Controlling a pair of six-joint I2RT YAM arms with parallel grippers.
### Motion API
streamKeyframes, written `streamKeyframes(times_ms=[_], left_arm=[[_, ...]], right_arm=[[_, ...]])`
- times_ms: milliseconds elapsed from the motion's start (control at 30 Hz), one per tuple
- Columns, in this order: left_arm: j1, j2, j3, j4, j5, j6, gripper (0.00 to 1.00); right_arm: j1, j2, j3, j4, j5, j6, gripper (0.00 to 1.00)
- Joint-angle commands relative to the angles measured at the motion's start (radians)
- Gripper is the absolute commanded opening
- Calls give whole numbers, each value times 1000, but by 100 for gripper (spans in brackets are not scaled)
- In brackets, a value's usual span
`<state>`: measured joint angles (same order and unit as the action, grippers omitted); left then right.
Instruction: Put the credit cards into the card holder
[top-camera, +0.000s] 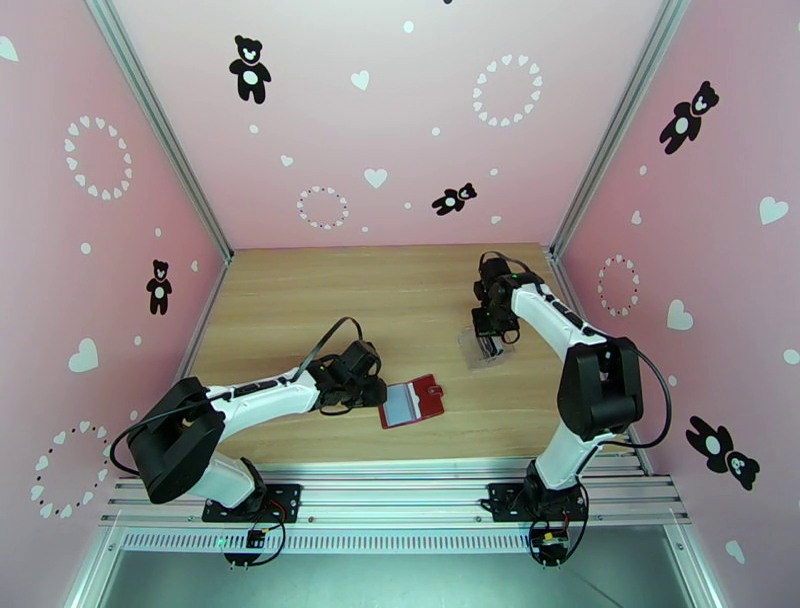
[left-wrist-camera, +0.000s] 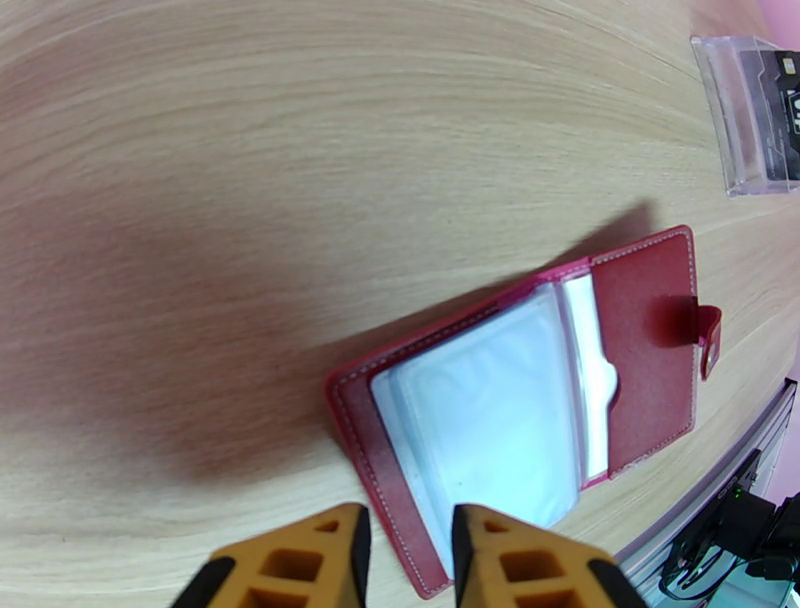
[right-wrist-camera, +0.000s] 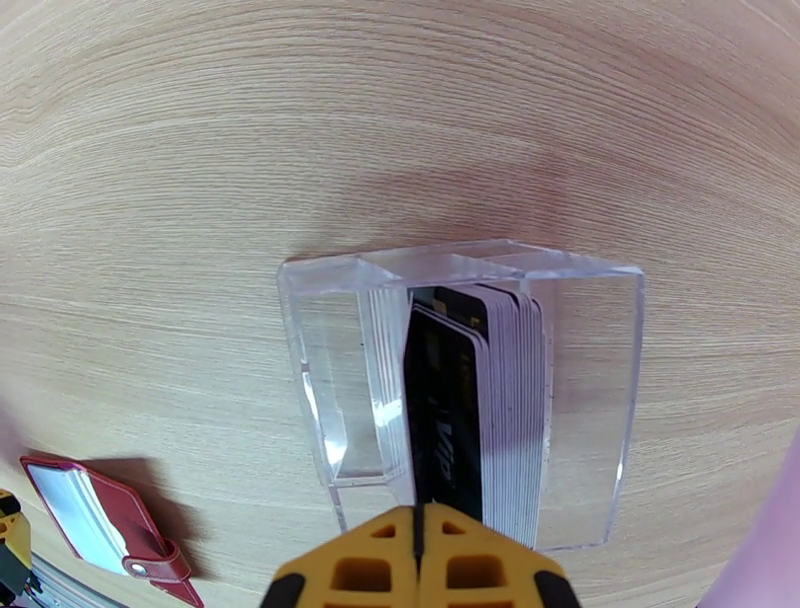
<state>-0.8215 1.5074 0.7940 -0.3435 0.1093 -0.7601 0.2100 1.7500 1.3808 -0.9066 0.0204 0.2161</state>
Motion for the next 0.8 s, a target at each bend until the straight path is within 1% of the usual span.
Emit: streamKeyframes(times_ms=[0, 167, 233, 300, 400, 533, 600, 700, 767], left_arm=[[-10, 9, -6, 9, 4, -2, 29], [-9, 8, -5, 6, 4, 1, 29], [-9, 8, -5, 7, 4, 2, 29], [-10, 8, -6, 6, 3, 2, 29], [-10, 5, -6, 3, 3, 3, 29], [-9, 0, -2, -3, 0, 4, 29], [-9, -4, 1, -8, -5, 3, 29], [-10, -31, 3, -21, -25, 0, 28], [-10, -72, -1, -30, -40, 3, 28]], right_arm=[[7, 47, 9, -12, -53, -17, 15], [11, 76, 14, -13, -73, -26, 25], [10, 86, 18, -14, -71, -27, 25], [10, 91, 19, -14, -65, -28, 21], [13, 70, 23, -14, -28, -25, 10], [23, -21, 42, -40, 45, -13, 2], [23, -84, 49, -47, 52, -8, 0], [24, -173, 39, -50, 34, 9, 0], [25, -231, 1, -16, -33, 29, 0]])
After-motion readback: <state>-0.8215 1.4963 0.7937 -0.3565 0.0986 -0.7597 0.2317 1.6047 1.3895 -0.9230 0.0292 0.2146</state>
